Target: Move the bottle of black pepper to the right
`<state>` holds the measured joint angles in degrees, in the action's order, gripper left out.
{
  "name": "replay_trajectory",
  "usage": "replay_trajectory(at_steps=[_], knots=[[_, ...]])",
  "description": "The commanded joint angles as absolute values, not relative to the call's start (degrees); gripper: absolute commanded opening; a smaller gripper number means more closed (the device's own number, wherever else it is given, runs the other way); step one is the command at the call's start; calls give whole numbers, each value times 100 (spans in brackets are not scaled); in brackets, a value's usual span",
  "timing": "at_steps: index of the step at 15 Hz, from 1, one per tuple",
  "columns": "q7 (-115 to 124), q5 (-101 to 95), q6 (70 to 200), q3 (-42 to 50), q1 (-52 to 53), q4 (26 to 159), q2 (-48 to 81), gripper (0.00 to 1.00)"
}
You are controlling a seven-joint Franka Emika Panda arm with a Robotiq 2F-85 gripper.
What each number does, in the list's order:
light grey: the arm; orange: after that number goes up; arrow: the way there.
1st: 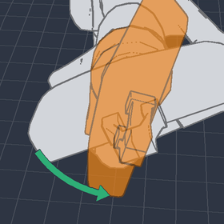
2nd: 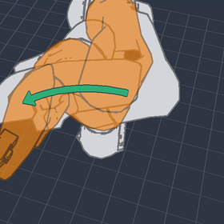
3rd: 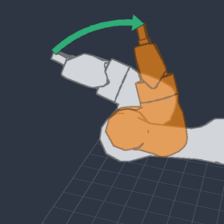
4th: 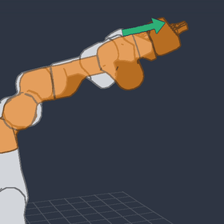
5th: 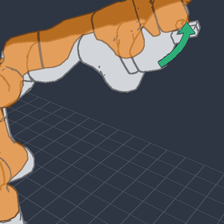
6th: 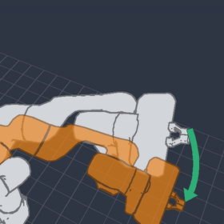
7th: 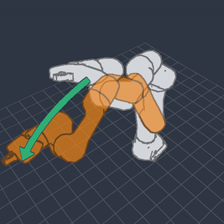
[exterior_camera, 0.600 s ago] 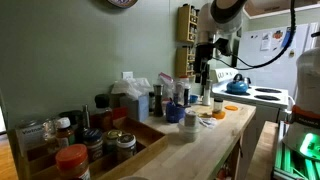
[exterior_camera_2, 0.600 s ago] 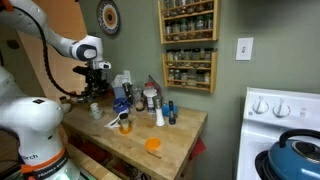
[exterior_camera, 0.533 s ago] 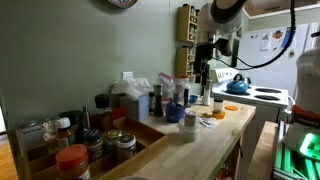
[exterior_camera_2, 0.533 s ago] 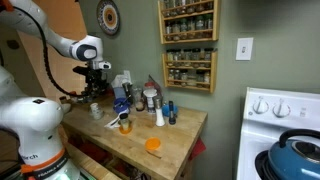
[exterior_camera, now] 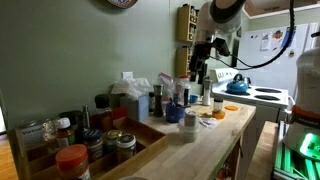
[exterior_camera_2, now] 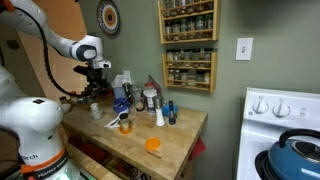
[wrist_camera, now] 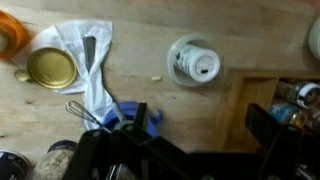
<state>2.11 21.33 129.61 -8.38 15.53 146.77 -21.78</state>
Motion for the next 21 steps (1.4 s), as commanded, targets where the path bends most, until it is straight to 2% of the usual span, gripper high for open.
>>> replay_trajectory(at_steps=[1, 4, 6, 11, 12, 13, 16, 21], knots=[[833, 2311, 14096, -1116, 1474, 14035, -1551, 100], [1510, 1059, 15409, -1562, 1123, 13526, -828, 100], [1819, 27, 15785, -2305, 213, 13311, -481, 100], [2383, -2351, 15299, -2856, -856, 13106, -376, 100], [2455, -2128, 15316, -2725, -595, 12911, 8, 100], [2203, -1899, 15517, -2651, -640, 13165, -318, 100], [2257, -1958, 15500, -2689, -615, 13033, -89, 100], [3116, -2966, 15297, -2729, -593, 12824, 160, 100]])
